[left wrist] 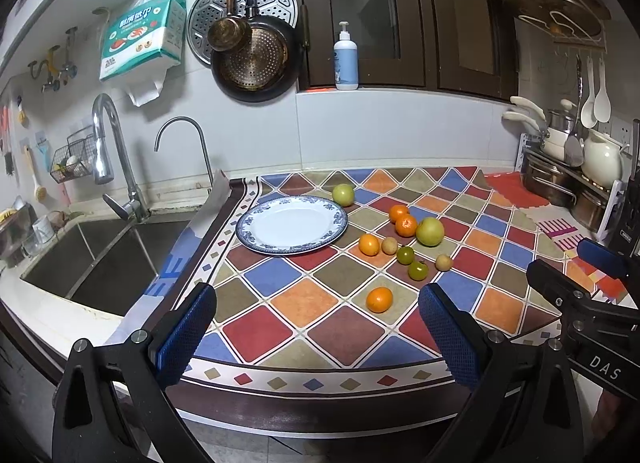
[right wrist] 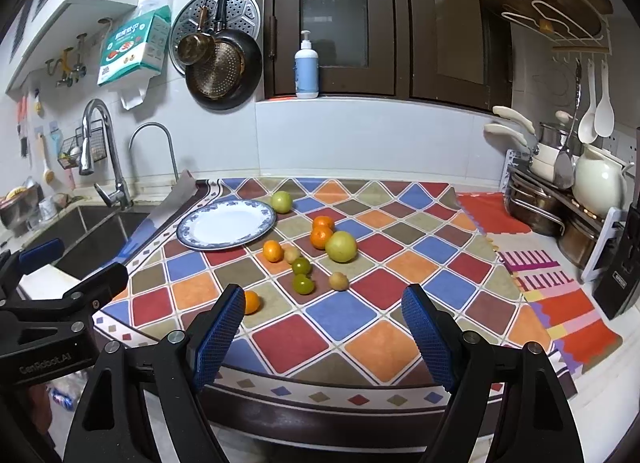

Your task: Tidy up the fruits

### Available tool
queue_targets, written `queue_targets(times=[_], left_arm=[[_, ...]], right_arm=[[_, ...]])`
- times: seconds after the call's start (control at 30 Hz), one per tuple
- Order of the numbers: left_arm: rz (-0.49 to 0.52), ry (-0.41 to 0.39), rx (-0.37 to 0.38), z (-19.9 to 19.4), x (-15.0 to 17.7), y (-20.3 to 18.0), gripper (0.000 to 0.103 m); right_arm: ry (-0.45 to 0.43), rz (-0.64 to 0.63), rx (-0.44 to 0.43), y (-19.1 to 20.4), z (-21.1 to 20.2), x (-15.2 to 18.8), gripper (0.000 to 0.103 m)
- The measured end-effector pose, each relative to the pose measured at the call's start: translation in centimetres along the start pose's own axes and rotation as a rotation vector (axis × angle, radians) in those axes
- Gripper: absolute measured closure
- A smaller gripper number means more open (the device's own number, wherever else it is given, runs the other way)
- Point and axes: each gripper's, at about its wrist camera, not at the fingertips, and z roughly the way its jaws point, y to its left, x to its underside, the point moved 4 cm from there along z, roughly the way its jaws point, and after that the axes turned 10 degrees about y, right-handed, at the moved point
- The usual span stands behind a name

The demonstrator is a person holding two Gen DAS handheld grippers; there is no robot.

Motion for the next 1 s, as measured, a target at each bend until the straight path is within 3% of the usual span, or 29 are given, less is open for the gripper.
queue_targets(times=[1.0], left_arm=[[-0.001,-0.003,0.0,0.05,0.17,-0.1,0.0]], right_arm=[[-0.002,-0.001,-0.001,0.14,-0.03,-0.06,0.022]])
